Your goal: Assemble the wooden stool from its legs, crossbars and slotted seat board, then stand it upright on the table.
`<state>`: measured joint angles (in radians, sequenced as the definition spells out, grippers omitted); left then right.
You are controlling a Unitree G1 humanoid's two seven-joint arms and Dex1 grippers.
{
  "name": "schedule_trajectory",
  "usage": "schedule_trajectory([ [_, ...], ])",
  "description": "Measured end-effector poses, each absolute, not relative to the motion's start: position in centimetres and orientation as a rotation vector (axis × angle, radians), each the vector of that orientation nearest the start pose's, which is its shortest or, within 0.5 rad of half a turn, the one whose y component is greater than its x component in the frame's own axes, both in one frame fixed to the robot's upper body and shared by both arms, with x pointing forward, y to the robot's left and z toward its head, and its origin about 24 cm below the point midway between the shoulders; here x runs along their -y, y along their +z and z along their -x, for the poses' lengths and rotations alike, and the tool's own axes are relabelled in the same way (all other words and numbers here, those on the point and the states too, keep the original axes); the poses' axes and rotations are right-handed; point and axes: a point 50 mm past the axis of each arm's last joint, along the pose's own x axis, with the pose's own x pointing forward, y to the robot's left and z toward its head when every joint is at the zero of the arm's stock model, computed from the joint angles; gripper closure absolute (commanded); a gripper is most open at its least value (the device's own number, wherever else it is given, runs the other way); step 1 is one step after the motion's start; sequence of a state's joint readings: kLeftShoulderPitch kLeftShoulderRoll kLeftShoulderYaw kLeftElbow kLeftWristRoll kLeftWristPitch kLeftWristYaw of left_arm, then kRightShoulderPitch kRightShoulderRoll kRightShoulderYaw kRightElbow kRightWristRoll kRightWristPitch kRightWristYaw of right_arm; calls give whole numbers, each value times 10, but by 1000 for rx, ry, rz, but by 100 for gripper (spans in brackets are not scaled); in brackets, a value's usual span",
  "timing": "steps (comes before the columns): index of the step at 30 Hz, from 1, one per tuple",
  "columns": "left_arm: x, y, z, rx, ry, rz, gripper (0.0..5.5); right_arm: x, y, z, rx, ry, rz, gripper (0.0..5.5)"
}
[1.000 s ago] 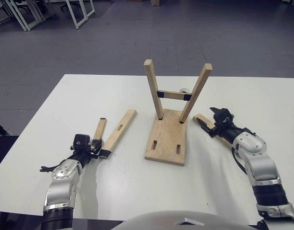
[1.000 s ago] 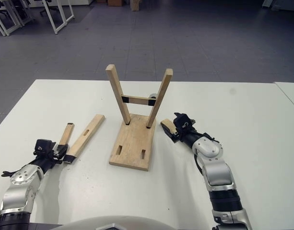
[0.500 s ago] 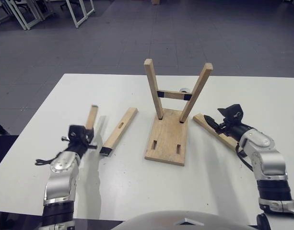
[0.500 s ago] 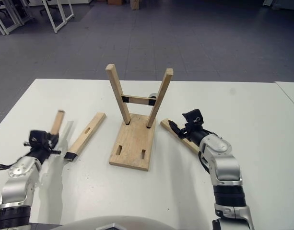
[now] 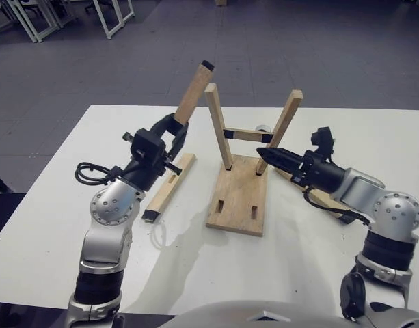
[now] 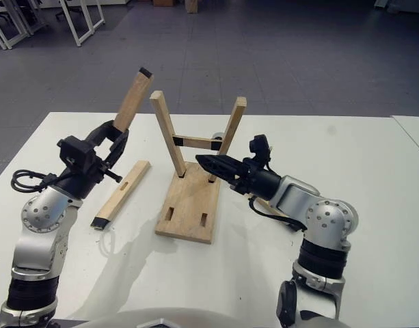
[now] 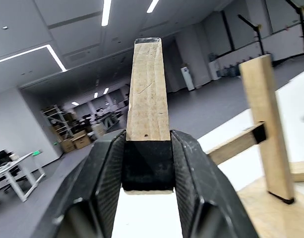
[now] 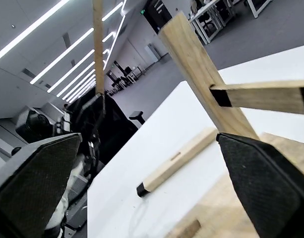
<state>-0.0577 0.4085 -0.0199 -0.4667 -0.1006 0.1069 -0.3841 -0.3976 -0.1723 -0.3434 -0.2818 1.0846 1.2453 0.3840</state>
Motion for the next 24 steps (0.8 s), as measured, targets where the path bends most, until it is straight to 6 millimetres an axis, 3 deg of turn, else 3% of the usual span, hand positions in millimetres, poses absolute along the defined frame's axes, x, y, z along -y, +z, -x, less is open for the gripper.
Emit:
schedule_trajectory([
  [4, -143, 146, -234, 329, -572, -387, 415, 106, 173, -273, -215, 1052, -879, 48],
  [9, -131, 140, -230, 325, -605, -358, 415, 92, 188, -284, -153, 1050, -999, 48],
  [16, -127, 141, -228, 331, -620, -351, 415, 90, 193, -293, -130, 1040, -1067, 190],
  [24, -128, 142, -227, 346, -637, -356, 415, 94, 195, -292, -131, 1068, -1019, 339],
])
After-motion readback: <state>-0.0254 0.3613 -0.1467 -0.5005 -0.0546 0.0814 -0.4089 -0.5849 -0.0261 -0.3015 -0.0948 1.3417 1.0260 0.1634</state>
